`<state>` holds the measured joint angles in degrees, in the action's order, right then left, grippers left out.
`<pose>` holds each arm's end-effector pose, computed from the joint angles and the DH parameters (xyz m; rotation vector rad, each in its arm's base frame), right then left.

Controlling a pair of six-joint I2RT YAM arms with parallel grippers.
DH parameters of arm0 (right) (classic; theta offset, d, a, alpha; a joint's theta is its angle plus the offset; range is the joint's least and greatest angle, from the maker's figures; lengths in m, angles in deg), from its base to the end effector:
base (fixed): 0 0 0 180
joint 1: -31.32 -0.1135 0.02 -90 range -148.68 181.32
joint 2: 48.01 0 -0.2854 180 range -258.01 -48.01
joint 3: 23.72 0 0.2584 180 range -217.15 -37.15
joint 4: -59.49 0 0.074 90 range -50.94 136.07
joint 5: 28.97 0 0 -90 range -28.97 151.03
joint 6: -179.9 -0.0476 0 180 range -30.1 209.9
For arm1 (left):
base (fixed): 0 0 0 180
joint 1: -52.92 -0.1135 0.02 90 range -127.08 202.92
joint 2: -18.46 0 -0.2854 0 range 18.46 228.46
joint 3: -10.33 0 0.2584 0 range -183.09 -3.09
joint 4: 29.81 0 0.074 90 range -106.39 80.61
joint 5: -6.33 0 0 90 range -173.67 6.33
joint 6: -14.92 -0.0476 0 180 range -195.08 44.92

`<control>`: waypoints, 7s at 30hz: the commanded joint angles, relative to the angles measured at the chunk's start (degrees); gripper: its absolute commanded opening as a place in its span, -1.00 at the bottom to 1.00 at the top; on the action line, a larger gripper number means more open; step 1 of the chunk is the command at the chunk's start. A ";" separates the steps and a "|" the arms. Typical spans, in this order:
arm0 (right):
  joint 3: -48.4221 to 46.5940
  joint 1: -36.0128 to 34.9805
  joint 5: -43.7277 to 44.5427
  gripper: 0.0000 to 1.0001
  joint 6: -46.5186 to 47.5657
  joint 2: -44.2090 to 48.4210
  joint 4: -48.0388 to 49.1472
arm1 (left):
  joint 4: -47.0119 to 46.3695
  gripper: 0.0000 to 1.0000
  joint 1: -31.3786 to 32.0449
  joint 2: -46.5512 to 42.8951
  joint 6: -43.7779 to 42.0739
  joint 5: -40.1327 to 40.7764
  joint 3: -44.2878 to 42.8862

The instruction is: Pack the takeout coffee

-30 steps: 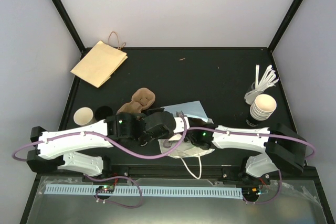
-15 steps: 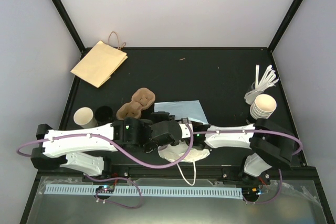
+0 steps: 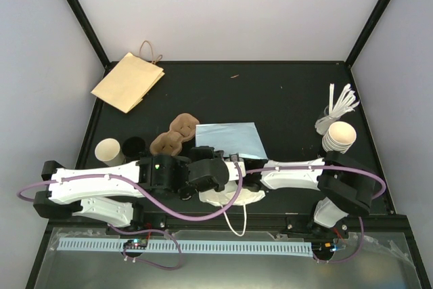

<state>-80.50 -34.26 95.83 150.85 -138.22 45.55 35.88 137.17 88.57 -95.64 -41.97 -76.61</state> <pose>0.1543 0.2740 0.1733 -1.9226 1.2825 -0.6822 0.0558 -0.2379 0.3742 1.5222 1.5615 0.2710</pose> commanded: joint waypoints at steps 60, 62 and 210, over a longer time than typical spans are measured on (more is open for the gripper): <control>2.57 -3.93 -5.17 0.87 -85.86 18.44 -11.45 | -4.68 -0.97 -2.34 -2.69 11.19 -5.66 2.37; 2.26 -2.82 -7.10 0.88 -85.20 18.78 -12.32 | -4.77 -0.97 -2.30 -2.66 11.24 -5.53 2.41; 0.31 -12.89 2.09 0.28 -78.89 0.69 6.13 | -10.69 0.07 -57.23 40.55 30.84 -77.87 -6.60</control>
<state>-79.32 -46.22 97.23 67.66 -138.26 51.02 24.63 79.88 131.58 -64.12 -119.28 -83.53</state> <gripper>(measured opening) 0.657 0.535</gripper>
